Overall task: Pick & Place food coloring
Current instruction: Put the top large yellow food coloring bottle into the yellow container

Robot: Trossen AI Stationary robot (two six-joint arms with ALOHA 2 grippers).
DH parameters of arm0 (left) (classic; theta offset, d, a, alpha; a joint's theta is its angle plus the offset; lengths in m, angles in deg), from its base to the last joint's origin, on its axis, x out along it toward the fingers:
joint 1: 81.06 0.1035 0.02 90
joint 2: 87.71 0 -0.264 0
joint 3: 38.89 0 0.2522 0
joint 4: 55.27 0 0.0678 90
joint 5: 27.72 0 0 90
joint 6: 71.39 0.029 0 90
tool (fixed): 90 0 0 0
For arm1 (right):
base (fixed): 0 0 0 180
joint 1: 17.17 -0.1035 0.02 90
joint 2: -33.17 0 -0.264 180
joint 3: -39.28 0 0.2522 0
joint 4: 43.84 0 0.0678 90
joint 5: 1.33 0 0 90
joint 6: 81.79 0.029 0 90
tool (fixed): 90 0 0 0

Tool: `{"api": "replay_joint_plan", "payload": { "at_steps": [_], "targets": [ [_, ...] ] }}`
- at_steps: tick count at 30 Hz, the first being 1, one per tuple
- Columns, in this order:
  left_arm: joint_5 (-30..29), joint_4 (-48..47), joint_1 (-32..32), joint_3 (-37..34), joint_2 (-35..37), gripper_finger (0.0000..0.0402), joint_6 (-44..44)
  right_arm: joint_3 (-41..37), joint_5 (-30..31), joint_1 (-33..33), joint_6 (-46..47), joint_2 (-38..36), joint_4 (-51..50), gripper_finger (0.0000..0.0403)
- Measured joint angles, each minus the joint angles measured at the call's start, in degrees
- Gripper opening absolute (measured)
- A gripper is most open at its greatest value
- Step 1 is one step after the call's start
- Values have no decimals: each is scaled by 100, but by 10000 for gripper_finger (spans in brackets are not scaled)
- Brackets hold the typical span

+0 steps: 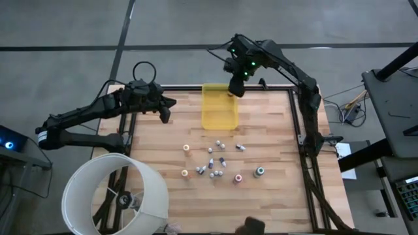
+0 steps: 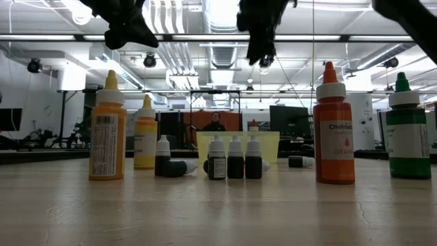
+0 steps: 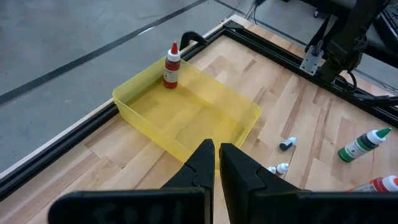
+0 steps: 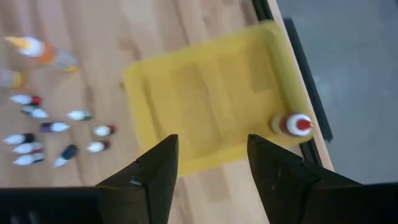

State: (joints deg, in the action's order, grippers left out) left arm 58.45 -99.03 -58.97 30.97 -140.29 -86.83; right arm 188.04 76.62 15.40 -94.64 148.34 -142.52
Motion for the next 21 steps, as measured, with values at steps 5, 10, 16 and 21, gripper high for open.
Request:
{"api": "replay_joint_plan", "payload": {
  "at_steps": [5,10,16,21],
  "targets": [
    [22,0,0,0,0,0,2,-2,-2,-467,164,-470,-39,178],
    [644,-2,0,0,0,0,32,-2,-2,-920,561,-907,-214,180],
    [1249,-2,-36,0,-13,8,-94,-7,-1,-1402,993,-1363,-407,180],
    [1507,1,-140,102,-13,57,-92,-9,4,-1669,1277,-1688,-446,180]
  ]
}}
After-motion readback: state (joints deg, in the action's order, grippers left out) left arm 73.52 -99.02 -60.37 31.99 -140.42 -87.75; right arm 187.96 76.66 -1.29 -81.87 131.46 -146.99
